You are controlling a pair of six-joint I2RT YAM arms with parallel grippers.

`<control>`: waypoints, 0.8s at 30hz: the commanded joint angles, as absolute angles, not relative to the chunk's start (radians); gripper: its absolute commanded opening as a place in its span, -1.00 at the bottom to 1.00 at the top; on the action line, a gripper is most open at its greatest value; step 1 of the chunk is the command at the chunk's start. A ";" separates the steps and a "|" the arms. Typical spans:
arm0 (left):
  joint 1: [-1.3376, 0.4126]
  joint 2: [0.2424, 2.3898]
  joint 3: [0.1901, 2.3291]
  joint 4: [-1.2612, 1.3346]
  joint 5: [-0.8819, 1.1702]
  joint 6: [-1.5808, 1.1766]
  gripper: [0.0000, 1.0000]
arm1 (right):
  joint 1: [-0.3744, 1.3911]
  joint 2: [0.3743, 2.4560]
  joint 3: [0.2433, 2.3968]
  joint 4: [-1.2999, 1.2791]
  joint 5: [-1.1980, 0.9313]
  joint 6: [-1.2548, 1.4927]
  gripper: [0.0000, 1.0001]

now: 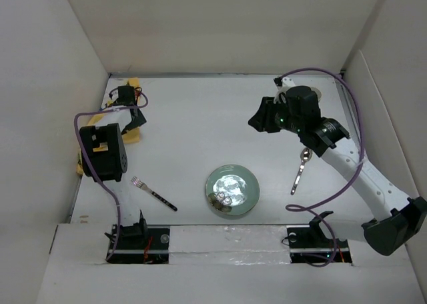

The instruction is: Set the dinner table for one person

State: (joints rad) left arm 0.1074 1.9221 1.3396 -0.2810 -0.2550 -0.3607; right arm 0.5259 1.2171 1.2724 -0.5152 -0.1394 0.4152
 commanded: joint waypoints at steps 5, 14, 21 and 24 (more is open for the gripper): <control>0.074 1.960 1.376 -0.316 -0.287 -0.327 0.01 | 0.561 1.250 1.290 -0.459 -0.155 0.405 -0.13; 0.074 2.002 1.371 -0.374 -0.318 -0.316 -0.99 | 0.540 1.252 1.272 -0.462 -0.121 0.393 -0.12; -0.015 1.902 1.466 -0.420 -0.203 -0.314 -1.00 | 0.495 1.258 1.278 -0.462 -0.136 0.391 -0.12; -0.121 1.841 1.598 -0.451 -0.164 -0.337 -1.00 | 0.495 1.269 1.293 -0.460 -0.150 0.390 -0.12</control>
State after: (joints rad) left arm -0.0093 1.9827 1.4670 -0.4301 -0.2382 -0.3218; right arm 0.4976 1.2655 1.2724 -0.5079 -0.1314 0.4099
